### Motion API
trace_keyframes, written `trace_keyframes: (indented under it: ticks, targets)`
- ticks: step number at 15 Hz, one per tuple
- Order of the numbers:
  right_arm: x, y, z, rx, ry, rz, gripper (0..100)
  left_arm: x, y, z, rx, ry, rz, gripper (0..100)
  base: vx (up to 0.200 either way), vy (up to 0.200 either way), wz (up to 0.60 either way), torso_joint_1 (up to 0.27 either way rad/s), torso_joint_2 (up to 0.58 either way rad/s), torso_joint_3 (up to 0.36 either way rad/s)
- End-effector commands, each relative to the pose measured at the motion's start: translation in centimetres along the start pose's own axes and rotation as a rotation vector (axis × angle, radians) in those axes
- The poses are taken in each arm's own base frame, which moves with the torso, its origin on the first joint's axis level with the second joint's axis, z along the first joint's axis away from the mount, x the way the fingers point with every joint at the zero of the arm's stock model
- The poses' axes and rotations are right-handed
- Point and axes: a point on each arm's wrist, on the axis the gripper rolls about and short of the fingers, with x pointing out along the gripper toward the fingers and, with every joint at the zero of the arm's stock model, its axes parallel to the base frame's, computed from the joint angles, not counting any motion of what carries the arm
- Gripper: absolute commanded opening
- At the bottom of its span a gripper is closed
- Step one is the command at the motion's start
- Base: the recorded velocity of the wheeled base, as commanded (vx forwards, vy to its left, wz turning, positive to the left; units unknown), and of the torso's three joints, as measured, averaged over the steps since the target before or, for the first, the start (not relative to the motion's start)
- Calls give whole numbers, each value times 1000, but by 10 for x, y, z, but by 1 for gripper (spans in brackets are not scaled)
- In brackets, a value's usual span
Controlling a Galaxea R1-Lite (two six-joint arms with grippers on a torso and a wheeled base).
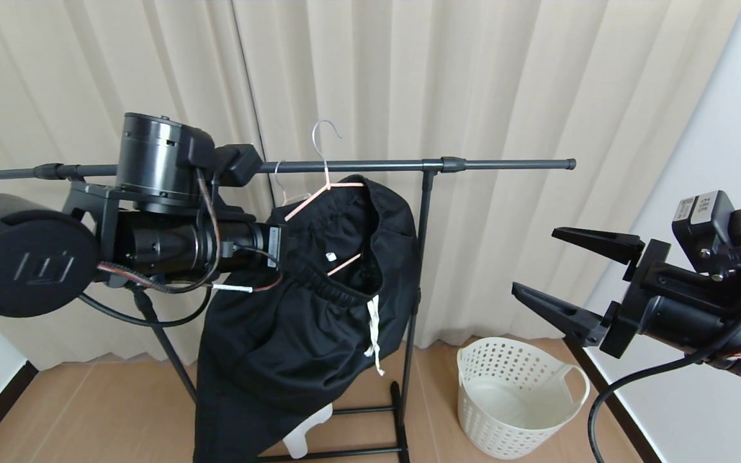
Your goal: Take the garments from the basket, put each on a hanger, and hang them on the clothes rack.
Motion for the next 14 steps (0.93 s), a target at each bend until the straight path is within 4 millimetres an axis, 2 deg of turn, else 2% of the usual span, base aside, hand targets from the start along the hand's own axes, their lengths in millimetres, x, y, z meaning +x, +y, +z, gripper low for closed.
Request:
trace_keyframes:
  ticks: [1,5,6,14]
  targets:
    - [-1,-3,1,-2,-4,-11,100,31,-2,1,-21,46,5,0,0,0,0,0,0,0]
    - [-2,-7,2,-4,-5,-32,100,55,-6,16,-89,49,33,0,0,0,0,0,0,0]
    - [-2,-8,2,-4,-6,-35,100,66,-7,19,-106,54,38,0,0,0,0,0,0,0]
    - [-1,-8,1,-3,-4,-34,100,100,-7,19,-145,66,54,0,0,0,0,0,0,0]
